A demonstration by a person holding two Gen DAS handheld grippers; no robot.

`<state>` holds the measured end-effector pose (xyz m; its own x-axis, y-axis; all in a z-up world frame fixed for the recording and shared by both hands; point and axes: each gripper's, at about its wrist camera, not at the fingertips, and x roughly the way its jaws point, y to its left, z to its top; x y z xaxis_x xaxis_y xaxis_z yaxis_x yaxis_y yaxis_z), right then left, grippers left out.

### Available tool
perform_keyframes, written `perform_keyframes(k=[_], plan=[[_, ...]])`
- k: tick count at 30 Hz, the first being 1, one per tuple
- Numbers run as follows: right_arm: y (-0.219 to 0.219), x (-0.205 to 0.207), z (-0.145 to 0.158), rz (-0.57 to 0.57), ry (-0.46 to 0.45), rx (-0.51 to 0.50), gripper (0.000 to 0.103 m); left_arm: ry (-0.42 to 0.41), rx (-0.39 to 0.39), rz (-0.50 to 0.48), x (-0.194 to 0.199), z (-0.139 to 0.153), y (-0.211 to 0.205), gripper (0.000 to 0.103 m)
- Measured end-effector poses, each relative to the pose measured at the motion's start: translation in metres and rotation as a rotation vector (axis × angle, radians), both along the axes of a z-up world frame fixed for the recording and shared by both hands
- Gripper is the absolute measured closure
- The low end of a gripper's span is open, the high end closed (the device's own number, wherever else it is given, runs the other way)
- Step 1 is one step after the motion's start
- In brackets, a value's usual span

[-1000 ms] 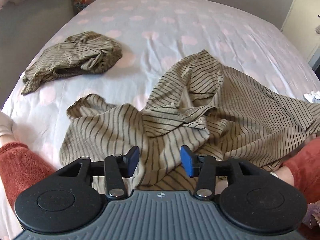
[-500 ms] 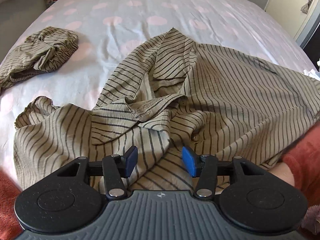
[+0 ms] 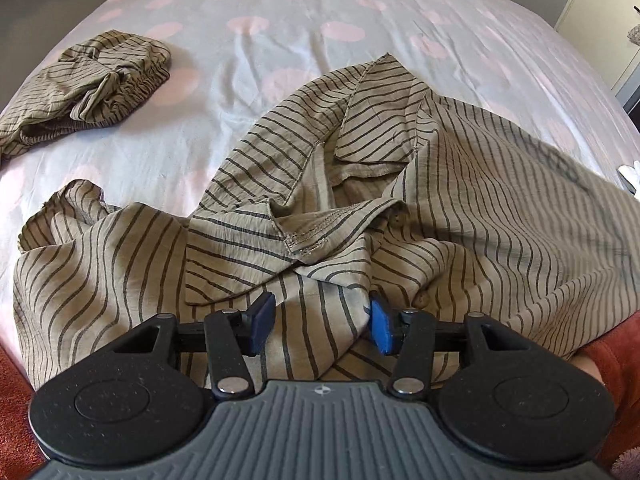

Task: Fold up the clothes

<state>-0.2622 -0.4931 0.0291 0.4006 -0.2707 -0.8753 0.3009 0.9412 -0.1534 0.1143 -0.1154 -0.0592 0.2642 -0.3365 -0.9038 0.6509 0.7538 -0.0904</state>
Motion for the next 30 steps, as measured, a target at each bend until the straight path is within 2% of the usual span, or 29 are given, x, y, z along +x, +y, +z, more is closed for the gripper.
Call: perform_keyframes(k=[4,8,11,16,19,21,24,30], plan=[[0.013,0.001,-0.01,0.044,0.035,0.062,0.025,0.003,-0.002,-0.005,-0.002,0.0,-0.002,0.056],[0.017,0.01,-0.009,0.052,-0.008,0.078,0.025,0.009,0.006,-0.005,-0.001,-0.002,-0.004,0.056],[0.021,0.041,-0.014,0.086,-0.037,0.084,0.025,0.019,0.001,0.005,0.0,-0.002,-0.005,0.056],[0.026,0.093,-0.024,0.142,-0.085,0.095,0.025,0.081,-0.048,0.064,0.009,-0.004,-0.003,0.055],[0.03,0.124,-0.03,0.175,-0.114,0.101,0.028,0.117,-0.076,0.1,0.015,-0.005,-0.001,0.054],[0.031,0.146,-0.035,0.195,-0.13,0.106,0.033,0.14,-0.088,0.129,0.021,-0.009,0.001,0.053],[0.031,0.183,-0.05,0.205,-0.133,0.122,0.04,0.17,-0.093,0.168,0.031,-0.018,0.001,0.053],[0.023,0.246,-0.079,0.216,-0.129,0.123,0.04,0.213,-0.094,0.229,0.048,-0.036,-0.004,0.053]])
